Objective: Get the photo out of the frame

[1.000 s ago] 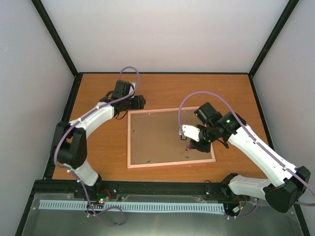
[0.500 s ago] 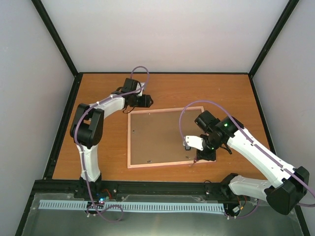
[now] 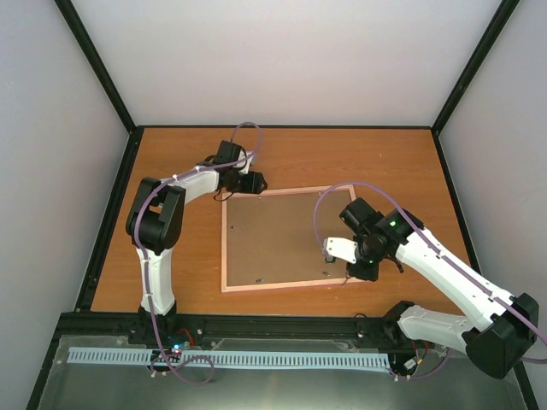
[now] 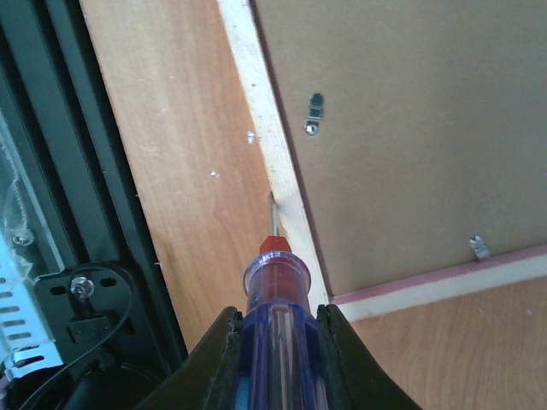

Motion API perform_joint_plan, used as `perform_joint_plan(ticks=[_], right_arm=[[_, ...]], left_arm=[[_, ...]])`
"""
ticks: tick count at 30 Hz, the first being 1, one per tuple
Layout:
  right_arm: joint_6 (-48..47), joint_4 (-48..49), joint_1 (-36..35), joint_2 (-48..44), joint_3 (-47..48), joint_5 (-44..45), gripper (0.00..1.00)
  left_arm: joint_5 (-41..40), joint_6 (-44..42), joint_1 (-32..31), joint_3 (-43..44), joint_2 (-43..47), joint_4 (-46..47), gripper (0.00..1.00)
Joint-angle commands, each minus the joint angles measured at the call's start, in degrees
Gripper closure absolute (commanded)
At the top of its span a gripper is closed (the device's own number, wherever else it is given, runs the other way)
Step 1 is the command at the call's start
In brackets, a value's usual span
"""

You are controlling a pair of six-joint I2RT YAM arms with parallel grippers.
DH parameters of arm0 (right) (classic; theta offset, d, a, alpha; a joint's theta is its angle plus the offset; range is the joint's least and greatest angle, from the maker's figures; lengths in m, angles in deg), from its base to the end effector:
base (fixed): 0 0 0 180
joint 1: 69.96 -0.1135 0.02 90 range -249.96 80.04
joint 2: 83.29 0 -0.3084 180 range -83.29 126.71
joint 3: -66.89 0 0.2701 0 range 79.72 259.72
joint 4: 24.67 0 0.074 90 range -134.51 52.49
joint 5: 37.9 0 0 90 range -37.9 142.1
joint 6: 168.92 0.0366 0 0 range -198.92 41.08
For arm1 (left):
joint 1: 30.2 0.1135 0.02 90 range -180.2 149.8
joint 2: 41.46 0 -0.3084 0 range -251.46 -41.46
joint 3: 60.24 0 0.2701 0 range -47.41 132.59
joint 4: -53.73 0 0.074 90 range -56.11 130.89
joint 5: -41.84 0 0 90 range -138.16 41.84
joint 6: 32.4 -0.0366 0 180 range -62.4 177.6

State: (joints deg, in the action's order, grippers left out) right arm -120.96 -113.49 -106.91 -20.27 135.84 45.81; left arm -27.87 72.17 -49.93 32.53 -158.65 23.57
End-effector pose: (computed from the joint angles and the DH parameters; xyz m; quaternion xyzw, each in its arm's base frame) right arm 0.1274 0.1008 0.3067 -0.6365 0.7669 0.0520 0.0643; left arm 0.4378 -0.1705 0.1879 0.0957 0.9344 -0.2486 0.2367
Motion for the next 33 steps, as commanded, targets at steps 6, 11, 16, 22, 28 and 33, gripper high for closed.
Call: perform_joint_plan(ticks=[6, 11, 16, 22, 28, 33], right_arm=[[2.08, 4.58, 0.04, -1.40, -0.23, 6.20, 0.97], [2.40, 5.17, 0.12, -0.62, 0.39, 7.91, 0.97], [2.64, 7.65, 0.33, 0.13, 0.58, 11.74, 0.97], [1.37, 13.98, 2.51, 0.99, 1.18, 15.59, 0.97], [0.44, 18.29, 5.83, 5.62, 2.88, 14.71, 0.97], [0.87, 21.13, 7.63, 9.74, 4.51, 14.73, 0.97]], left_arm=[[-4.87, -4.06, 0.04, 1.53, -2.06, -2.99, 0.30], [-4.44, -4.45, 0.03, 4.70, -4.20, -7.75, 0.33], [-3.78, -2.89, -0.05, 1.42, -1.50, -9.09, 0.34], [-2.24, -0.15, -0.05, -9.43, 5.12, -5.80, 0.35], [-1.34, 3.09, -0.05, -21.27, 11.81, -1.78, 0.37], [-1.22, 5.53, -0.16, -29.09, 19.54, 0.76, 0.38]])
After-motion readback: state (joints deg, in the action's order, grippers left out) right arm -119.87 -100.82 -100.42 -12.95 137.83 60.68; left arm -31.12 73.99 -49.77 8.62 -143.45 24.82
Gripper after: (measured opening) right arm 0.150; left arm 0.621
